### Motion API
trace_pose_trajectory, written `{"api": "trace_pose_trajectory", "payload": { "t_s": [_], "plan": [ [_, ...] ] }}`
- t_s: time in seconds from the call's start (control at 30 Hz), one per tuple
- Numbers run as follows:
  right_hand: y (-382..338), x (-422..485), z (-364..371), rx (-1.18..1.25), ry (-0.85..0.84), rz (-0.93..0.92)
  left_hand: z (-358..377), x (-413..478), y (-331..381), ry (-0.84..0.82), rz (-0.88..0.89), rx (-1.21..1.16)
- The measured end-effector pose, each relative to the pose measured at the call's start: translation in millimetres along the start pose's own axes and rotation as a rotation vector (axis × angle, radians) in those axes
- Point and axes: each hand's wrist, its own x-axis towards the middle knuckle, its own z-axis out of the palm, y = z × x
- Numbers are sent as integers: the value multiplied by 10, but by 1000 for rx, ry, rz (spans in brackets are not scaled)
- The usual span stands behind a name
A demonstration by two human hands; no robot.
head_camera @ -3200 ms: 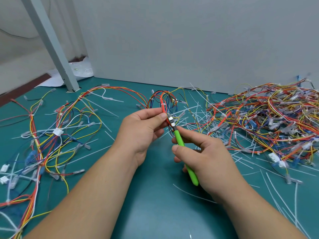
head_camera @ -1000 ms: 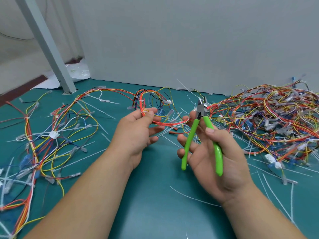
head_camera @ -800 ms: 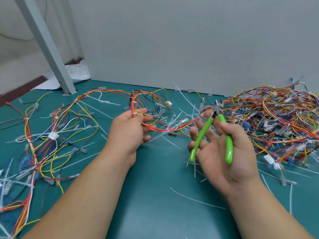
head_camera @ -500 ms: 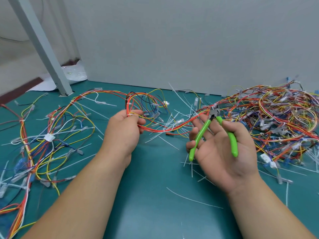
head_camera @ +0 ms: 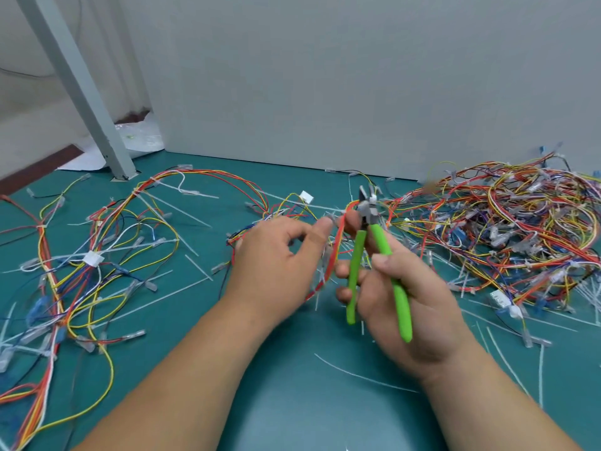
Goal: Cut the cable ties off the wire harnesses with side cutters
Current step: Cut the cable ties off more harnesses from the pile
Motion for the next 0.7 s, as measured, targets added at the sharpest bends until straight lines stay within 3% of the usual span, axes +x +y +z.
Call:
{"api": "trace_pose_trajectory", "payload": {
  "t_s": [0.1, 0.17, 0.33, 0.5, 0.7],
  "plan": [
    [56, -33, 21, -100, -140, 7, 41, 1, 8, -72, -18, -182],
    [75, -34, 23, -130, -148, 21, 43, 25, -9, -55, -53, -309],
    [47, 13, 1, -185, 14, -47, 73, 28, -58, -68, -204, -469],
    [-78, 5, -57, -175, 173, -169, 50, 46, -75, 66, -194, -454],
    [-20, -74, 42, -817, 268, -279, 19, 73, -122, 188, -147, -308]
  ]
}}
